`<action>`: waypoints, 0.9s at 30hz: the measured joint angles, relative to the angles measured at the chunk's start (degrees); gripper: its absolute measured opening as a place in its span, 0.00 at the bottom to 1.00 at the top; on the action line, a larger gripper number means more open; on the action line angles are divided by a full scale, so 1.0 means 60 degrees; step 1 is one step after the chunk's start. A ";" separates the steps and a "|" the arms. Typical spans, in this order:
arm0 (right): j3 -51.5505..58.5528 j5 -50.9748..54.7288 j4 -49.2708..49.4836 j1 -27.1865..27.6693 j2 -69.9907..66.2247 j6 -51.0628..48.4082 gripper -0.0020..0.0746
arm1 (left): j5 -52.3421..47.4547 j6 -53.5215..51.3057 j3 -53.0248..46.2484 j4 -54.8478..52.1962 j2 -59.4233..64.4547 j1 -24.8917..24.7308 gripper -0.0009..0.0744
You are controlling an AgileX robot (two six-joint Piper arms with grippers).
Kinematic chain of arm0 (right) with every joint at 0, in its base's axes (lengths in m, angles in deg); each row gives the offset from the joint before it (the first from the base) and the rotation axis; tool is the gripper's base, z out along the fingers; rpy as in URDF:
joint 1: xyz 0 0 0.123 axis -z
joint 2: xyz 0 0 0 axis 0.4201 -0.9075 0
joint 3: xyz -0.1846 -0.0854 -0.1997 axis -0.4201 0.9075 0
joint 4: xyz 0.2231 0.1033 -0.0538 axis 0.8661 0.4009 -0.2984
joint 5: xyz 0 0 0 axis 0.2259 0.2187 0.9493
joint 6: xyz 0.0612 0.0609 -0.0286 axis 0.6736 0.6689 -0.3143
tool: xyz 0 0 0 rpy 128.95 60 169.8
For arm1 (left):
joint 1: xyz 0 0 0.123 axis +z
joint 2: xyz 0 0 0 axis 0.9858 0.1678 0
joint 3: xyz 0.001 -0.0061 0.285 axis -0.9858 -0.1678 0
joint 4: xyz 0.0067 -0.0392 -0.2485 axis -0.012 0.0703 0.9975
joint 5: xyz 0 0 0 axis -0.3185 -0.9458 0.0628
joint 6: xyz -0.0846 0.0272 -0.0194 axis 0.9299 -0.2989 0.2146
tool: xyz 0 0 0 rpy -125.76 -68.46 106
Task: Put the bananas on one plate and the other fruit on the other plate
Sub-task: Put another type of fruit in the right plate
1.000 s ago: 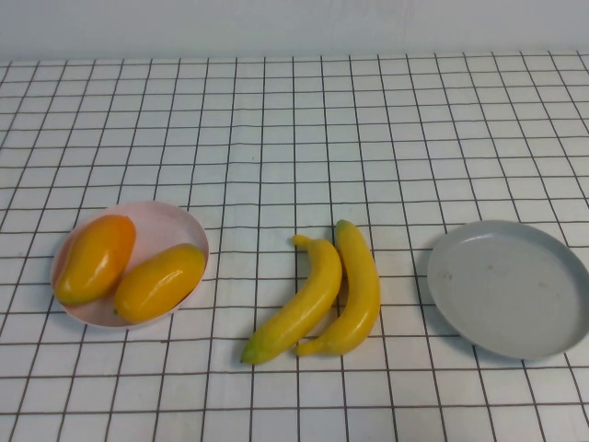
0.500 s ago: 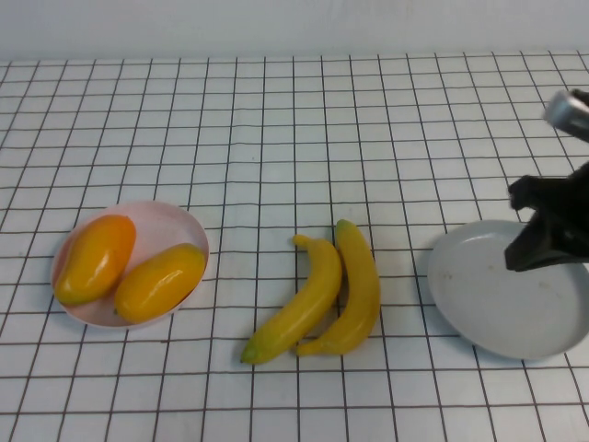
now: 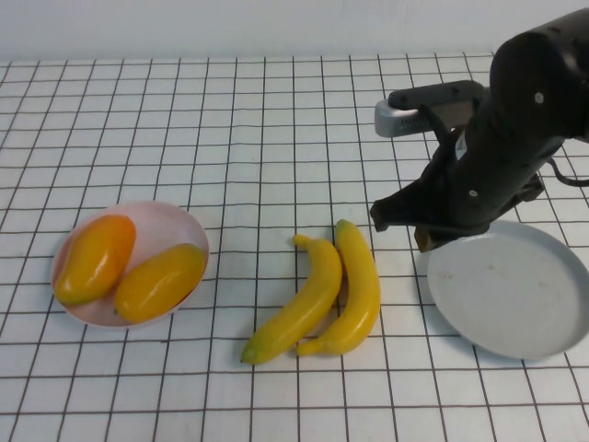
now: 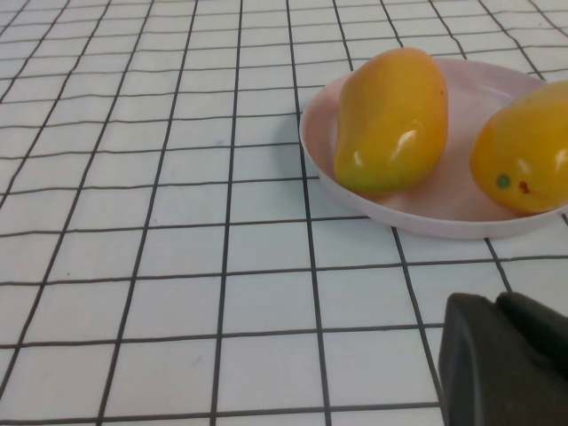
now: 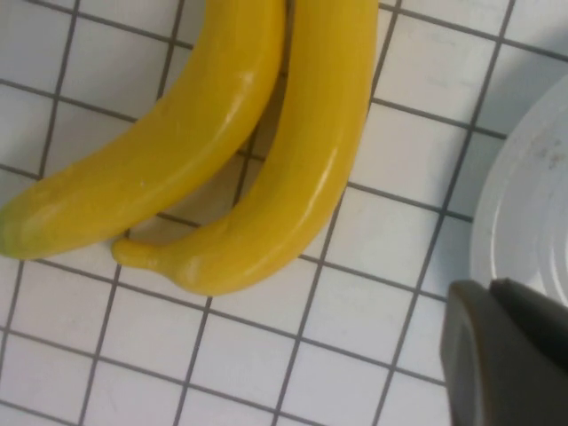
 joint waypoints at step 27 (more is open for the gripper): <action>-0.1818 0.0519 0.0154 -0.1047 -0.3536 0.0682 0.72 | 0.0000 0.0000 0.0000 0.0000 0.0000 0.0000 0.01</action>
